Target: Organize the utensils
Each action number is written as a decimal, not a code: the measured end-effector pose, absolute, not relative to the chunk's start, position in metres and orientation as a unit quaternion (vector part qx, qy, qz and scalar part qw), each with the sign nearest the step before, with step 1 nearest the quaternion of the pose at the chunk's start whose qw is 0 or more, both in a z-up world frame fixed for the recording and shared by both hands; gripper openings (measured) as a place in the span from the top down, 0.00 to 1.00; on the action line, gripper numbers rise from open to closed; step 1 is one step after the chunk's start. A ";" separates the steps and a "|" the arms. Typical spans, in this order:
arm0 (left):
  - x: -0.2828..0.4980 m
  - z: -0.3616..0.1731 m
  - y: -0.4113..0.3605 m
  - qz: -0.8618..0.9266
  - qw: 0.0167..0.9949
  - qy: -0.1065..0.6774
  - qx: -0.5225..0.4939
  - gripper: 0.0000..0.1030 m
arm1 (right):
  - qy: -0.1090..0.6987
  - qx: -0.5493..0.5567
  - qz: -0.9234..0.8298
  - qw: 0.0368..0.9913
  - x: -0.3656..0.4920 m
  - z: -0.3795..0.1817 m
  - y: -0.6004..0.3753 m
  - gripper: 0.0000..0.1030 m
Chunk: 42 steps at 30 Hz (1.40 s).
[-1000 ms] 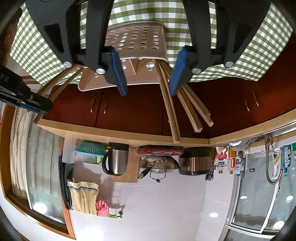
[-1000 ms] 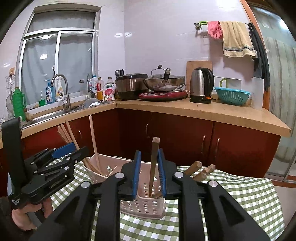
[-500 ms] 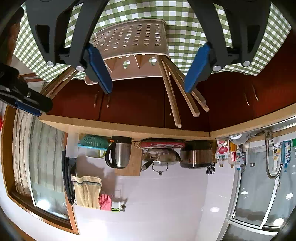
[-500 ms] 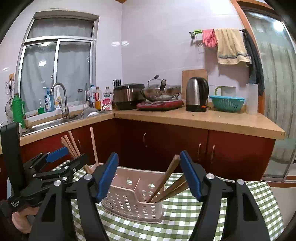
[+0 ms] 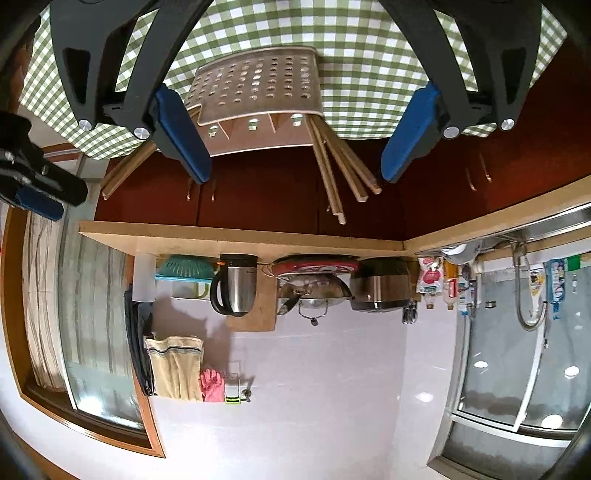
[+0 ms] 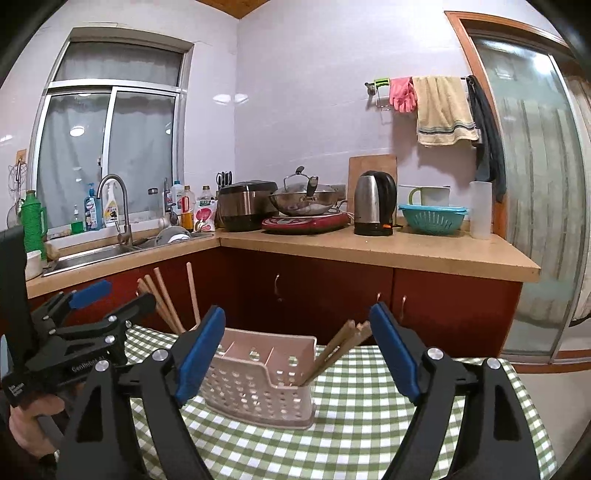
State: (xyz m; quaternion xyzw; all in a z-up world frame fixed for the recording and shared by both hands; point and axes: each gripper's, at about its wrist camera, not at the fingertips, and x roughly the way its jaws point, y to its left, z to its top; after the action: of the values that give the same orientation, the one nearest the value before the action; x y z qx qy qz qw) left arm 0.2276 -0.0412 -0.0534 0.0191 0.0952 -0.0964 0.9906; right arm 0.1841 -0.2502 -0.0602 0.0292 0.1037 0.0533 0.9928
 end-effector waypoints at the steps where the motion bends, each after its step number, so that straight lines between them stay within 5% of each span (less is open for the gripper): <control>1: 0.222 -0.052 -0.040 -0.091 0.991 0.094 0.020 0.10 | 0.106 0.029 0.052 0.993 0.182 -0.061 -0.249 0.23; 42: 0.037 -0.025 0.006 0.009 0.998 0.066 0.004 0.04 | 0.095 0.025 0.005 0.995 0.047 -0.046 -0.241 0.18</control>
State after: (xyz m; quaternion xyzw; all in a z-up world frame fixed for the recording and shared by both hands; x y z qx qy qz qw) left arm 0.0373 0.0055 -0.0255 0.0042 0.0664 0.0091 0.9977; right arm 0.0470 -0.2410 -0.0457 0.0247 0.0946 0.0050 0.9952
